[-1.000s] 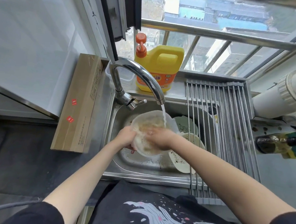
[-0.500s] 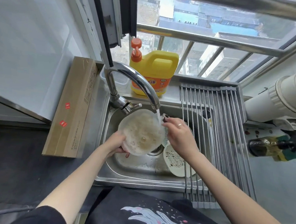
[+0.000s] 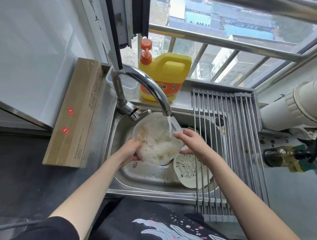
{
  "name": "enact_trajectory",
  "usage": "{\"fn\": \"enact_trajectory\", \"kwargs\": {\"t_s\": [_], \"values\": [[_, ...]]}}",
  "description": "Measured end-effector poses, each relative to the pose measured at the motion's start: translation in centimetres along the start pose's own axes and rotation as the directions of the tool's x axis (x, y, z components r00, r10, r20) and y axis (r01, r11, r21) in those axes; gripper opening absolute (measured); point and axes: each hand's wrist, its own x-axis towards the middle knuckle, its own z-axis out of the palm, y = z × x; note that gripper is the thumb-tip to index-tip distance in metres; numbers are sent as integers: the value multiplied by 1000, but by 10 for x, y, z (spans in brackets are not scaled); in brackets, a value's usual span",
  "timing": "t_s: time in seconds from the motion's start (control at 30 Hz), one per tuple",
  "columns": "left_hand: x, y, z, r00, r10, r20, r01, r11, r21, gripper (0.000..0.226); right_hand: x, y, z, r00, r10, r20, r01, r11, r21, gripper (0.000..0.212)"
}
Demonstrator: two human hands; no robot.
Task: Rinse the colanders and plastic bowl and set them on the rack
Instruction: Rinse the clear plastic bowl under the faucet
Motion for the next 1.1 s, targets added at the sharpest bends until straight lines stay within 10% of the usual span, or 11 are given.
{"fn": "enact_trajectory", "kwargs": {"t_s": [0.27, 0.53, 0.8, 0.93, 1.1], "values": [[14, -5, 13, 993, -116, 33, 113, 990, 85, 33, -16, -35, 2, 966, -135, -221, 50, 935, -350, 66], [7, -6, 41, 972, -236, -5, 236, 967, 99, 25, 1, -61, 9, 961, 208, -182, -260, 906, -336, 90], [-5, -6, 0, 615, -712, 338, 733, 674, 87, 25, 44, -42, 13, 816, 576, -49, -526, 703, -479, 80], [-6, 0, -18, 737, -669, 98, 663, 744, 82, 40, 43, -38, 13, 811, 580, 76, -502, 757, -418, 94], [-20, 11, -13, 983, 5, -181, 87, 865, 494, 16, 34, -17, 12, 799, 569, 194, -536, 820, -200, 101]]}}
